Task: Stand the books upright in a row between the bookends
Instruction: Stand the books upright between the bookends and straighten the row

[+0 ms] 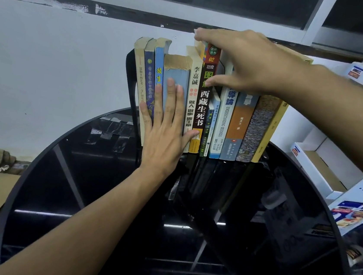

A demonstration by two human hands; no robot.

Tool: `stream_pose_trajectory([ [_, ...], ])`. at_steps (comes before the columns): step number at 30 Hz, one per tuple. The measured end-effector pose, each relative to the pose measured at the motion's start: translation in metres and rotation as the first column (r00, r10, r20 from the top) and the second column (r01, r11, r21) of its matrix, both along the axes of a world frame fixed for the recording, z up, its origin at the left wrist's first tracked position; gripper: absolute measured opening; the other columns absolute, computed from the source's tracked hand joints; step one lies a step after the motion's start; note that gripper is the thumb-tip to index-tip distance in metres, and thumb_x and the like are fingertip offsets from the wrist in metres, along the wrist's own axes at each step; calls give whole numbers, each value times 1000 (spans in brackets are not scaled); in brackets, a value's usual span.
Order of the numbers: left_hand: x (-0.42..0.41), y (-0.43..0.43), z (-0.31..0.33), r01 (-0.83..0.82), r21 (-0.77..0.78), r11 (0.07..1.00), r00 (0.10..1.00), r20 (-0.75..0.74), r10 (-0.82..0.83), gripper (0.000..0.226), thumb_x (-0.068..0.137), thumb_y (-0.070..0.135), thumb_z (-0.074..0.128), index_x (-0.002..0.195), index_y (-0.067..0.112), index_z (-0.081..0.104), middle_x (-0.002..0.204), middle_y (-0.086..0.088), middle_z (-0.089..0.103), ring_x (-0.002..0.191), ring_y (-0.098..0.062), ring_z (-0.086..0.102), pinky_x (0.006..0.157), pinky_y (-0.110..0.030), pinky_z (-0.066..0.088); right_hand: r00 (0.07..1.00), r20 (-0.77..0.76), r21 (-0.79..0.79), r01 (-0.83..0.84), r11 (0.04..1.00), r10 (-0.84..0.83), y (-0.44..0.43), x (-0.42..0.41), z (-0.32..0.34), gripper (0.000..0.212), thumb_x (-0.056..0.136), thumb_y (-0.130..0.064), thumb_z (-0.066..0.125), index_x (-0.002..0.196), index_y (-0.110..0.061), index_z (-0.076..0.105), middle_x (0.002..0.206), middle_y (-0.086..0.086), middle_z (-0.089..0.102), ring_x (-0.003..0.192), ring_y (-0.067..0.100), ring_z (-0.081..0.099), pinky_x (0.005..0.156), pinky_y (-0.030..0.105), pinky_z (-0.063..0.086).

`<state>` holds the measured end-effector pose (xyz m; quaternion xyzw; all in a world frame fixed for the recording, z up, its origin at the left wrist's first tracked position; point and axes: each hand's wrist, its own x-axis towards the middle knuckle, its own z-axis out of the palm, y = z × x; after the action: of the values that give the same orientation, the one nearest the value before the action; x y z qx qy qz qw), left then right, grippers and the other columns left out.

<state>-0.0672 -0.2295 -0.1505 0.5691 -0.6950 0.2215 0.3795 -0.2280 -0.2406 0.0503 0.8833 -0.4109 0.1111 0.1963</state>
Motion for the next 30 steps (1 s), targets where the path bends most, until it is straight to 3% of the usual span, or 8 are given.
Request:
stream_pose_trajectory([
  [6, -1, 9, 2, 16, 35, 999, 999, -28, -15, 103, 97, 59, 51, 158, 8, -13, 168, -18, -9, 152, -31, -19, 122, -64, -2, 998, -70, 12, -6, 1000, 7, 3, -2, 4, 101, 82, -48, 78, 160, -21, 21, 166, 2, 27, 150, 24, 29, 120, 47, 31],
  [10, -7, 15, 5, 41, 28, 999, 997, -68, -39, 104, 95, 58, 55, 159, 8, -11, 167, -18, -11, 151, -30, -22, 121, -66, -3, 988, -153, -116, -1, 993, -17, 8, -5, -5, 119, 68, -68, 80, 158, -20, 19, 161, 3, 33, 143, 27, 37, 113, 49, 33],
  [13, -14, 15, 10, 25, 24, 999, 996, -84, -23, 109, 92, 62, 57, 159, 7, -8, 167, -18, -11, 150, -30, -22, 121, -65, -5, 990, -137, -130, 0, 992, -18, 8, -9, -11, 128, 62, -72, 81, 159, -22, 15, 164, -1, 29, 145, 24, 35, 112, 48, 31],
  [19, -22, 11, 10, 3, 15, 1000, 994, -111, -2, 121, 83, 69, 63, 159, 4, -5, 165, -16, -13, 149, -30, -23, 121, -62, -6, 993, -117, -131, 4, 991, -20, 4, -12, -12, 125, 64, -67, 83, 159, -22, 15, 163, 0, 30, 145, 25, 36, 108, 48, 33],
  [30, -24, 7, 11, -11, 1, 1000, 992, -126, 11, 120, 82, 67, 64, 159, 2, 0, 165, -20, -7, 149, -29, -22, 121, -61, -6, 997, -66, -163, 20, 986, -31, 6, -11, -20, 120, 64, -61, 86, 157, -21, 20, 158, 0, 36, 141, 24, 39, 107, 48, 31],
])
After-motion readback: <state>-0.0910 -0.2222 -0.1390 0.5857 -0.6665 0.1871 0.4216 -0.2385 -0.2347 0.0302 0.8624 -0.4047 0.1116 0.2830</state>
